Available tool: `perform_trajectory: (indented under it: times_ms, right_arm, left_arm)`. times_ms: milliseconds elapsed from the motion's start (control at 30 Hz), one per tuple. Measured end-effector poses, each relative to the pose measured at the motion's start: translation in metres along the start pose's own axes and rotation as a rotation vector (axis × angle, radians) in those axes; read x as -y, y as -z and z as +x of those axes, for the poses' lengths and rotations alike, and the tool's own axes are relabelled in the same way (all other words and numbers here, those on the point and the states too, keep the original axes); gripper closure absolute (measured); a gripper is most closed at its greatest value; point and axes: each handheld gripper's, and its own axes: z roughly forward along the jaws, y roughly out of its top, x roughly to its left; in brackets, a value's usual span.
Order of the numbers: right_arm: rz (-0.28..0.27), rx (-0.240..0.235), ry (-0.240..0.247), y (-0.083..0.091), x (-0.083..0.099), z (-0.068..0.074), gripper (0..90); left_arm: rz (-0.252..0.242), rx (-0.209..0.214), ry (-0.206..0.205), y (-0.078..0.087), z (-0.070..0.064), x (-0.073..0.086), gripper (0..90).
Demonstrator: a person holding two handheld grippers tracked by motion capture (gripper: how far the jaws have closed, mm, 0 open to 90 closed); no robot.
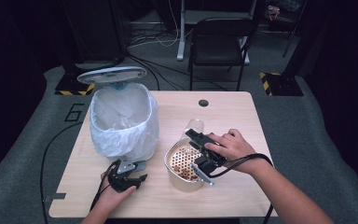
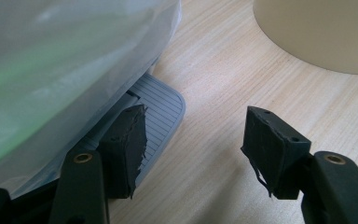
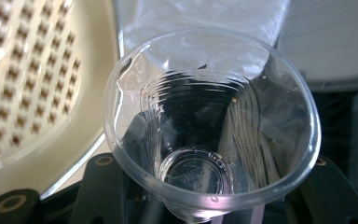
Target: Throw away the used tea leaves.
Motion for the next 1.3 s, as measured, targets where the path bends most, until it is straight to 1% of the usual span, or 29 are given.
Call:
perform_trajectory:
  times_ms: [67,100,133,167,233,300,333,367,400,433,467,533,567,667,700,733,767,833,900,1067,1167,1200,1300]
  right_arm:
    - [-0.011,-0.013,-0.078,0.000,0.003,-0.005,48.5]
    - [-0.022,-0.020,-0.094,0.000,0.005,-0.010,48.4]
    - [-0.022,-0.027,-0.135,-0.001,0.007,-0.012,48.4]
    - [-0.021,-0.032,-0.157,-0.001,0.009,-0.013,48.3]
    - [-0.025,-0.055,-0.234,-0.002,0.012,-0.015,48.2]
    - [-0.030,-0.063,-0.292,-0.002,0.015,-0.015,48.2]
    - [-0.043,-0.087,-0.356,-0.002,0.018,-0.016,48.2]
    - [-0.047,-0.093,-0.398,-0.002,0.020,-0.016,48.2]
    - [-0.049,-0.097,-0.427,-0.002,0.022,-0.017,48.2]
    - [-0.051,-0.108,-0.481,-0.002,0.024,-0.017,48.2]
    - [-0.060,-0.119,-0.546,-0.002,0.027,-0.019,48.2]
    - [-0.065,-0.122,-0.640,-0.003,0.032,-0.022,48.1]
    - [-0.071,-0.127,-0.675,-0.002,0.033,-0.024,48.1]
    - [-0.089,-0.160,-0.813,-0.003,0.040,-0.032,48.0]
    - [-0.102,-0.163,-0.845,-0.002,0.042,-0.035,47.9]
    - [-0.113,-0.176,-0.898,-0.002,0.043,-0.038,47.8]
    - [-0.116,-0.185,-0.932,-0.002,0.044,-0.040,47.8]
    - [-0.128,-0.201,-1.006,-0.001,0.046,-0.045,47.8]
    - [-0.146,-0.224,-1.086,-0.002,0.049,-0.050,47.8]
    - [-0.160,-0.275,-1.231,-0.008,0.055,-0.059,47.8]
    - [-0.149,-0.295,-1.285,-0.012,0.057,-0.063,47.8]
    - [-0.144,-0.302,-1.298,-0.014,0.057,-0.064,47.8]
    - [-0.146,-0.316,-1.335,-0.016,0.058,-0.068,47.9]
  left_arm:
    - [-0.001,0.000,0.001,0.000,0.000,0.000,39.2]
    - [0.000,0.000,0.000,0.000,0.000,0.000,39.2]
    - [-0.001,0.000,0.000,0.000,0.000,0.000,39.2]
    - [-0.001,0.000,0.000,0.000,0.000,0.000,39.2]
    - [0.000,-0.002,-0.001,0.000,0.000,0.000,39.2]
    - [-0.001,0.000,0.001,0.000,0.000,0.000,39.2]
    - [0.000,0.000,0.001,0.000,0.000,0.000,39.2]
    - [-0.001,0.000,0.000,0.000,0.000,0.000,39.2]
    - [0.000,-0.001,0.000,0.000,0.000,0.000,39.2]
    - [0.000,-0.002,-0.001,0.000,0.000,0.000,39.2]
    - [0.000,-0.002,-0.001,0.000,0.000,0.000,39.2]
    - [0.000,-0.002,-0.001,0.000,0.000,0.000,39.2]
    - [0.000,-0.001,0.000,0.000,0.000,0.000,39.2]
    - [-0.001,-0.001,0.000,0.000,0.000,0.000,39.2]
    - [-0.001,0.000,0.001,0.000,0.000,0.000,39.2]
    - [0.001,-0.001,-0.009,0.000,0.001,0.000,39.2]
    - [0.001,-0.001,-0.014,0.000,0.001,0.000,39.2]
    - [-0.001,0.000,0.001,0.000,0.000,0.000,39.2]
    - [0.000,-0.001,-0.003,0.000,0.000,0.000,39.2]
    - [-0.001,-0.001,0.002,0.000,0.000,0.000,39.2]
    - [0.004,0.002,0.001,0.000,0.000,0.000,39.2]
    - [-0.001,-0.001,-0.014,0.000,0.001,0.000,39.2]
    - [-0.001,-0.001,-0.011,0.000,0.001,0.000,39.2]
